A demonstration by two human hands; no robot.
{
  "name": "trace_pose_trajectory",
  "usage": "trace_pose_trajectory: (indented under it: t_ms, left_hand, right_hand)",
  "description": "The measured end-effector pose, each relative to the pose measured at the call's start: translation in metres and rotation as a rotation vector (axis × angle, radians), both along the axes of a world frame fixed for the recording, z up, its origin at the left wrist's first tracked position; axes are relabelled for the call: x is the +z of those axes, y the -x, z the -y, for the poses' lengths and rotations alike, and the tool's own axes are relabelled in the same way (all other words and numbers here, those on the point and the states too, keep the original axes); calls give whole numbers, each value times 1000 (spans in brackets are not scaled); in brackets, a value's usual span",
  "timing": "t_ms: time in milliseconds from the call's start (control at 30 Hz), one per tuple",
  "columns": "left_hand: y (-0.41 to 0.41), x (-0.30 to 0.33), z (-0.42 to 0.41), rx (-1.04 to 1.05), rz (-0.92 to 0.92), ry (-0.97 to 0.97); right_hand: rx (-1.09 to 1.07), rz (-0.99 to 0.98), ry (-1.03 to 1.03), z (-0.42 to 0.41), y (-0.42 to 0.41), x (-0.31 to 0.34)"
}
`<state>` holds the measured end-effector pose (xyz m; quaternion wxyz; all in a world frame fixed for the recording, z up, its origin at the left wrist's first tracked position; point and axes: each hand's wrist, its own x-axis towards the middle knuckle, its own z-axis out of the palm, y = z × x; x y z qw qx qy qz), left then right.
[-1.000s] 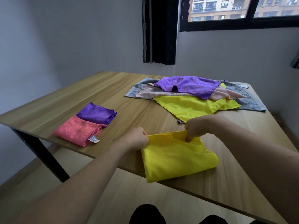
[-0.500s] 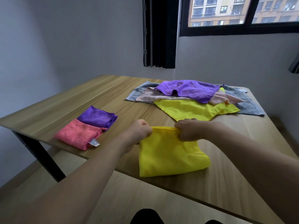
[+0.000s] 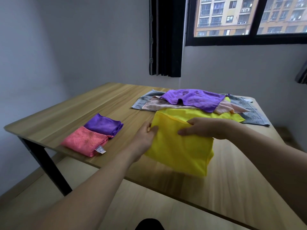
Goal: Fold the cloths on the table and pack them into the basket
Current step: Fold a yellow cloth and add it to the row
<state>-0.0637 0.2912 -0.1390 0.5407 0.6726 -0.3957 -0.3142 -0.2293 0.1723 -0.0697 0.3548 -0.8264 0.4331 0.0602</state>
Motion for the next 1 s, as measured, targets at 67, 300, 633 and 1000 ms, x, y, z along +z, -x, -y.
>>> trace_pose_trajectory:
  t_ms: [67,300,633,1000]
  left_hand:
    - [-1,11,0,-19,15,2]
    - [-25,43,8,-115,350,-179]
    - [16,7,21,-227,1006,-43]
    - [81,-39,-36,-386,1207,28]
  right_hand:
    - [-63,152,-146,2,4,4]
    - [-289,368,-565,-4,13,-28]
    - [-60,-200,146,1,14,-76]
    - [-5,-116,-22,22,39,-82]
